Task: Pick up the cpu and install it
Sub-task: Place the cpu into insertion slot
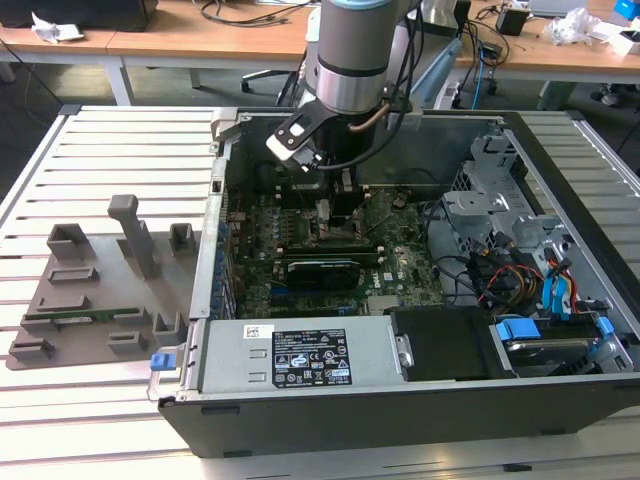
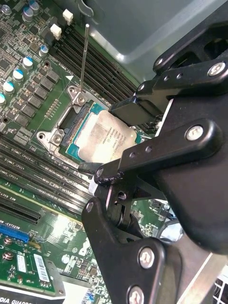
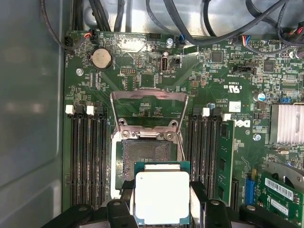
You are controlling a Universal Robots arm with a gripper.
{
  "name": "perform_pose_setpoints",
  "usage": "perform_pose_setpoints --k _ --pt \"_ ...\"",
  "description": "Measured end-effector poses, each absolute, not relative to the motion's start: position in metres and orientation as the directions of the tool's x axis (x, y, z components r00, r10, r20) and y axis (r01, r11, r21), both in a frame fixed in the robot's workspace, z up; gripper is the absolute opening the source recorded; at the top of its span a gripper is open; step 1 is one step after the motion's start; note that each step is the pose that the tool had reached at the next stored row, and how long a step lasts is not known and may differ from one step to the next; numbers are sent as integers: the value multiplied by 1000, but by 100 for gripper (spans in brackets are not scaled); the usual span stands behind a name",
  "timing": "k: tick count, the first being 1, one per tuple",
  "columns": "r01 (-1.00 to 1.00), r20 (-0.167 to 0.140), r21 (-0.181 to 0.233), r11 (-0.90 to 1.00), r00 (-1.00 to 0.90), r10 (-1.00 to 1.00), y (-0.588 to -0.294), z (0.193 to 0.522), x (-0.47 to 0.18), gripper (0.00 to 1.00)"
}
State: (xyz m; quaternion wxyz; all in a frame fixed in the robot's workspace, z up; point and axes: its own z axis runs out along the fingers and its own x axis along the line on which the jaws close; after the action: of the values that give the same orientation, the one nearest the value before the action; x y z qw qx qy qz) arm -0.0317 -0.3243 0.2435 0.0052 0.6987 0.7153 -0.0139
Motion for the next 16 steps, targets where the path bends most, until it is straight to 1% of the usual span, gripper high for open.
perform_pose_setpoints --k 16 --pt "1000 -30 -13 23 -23 999 -316 223 -27 55"
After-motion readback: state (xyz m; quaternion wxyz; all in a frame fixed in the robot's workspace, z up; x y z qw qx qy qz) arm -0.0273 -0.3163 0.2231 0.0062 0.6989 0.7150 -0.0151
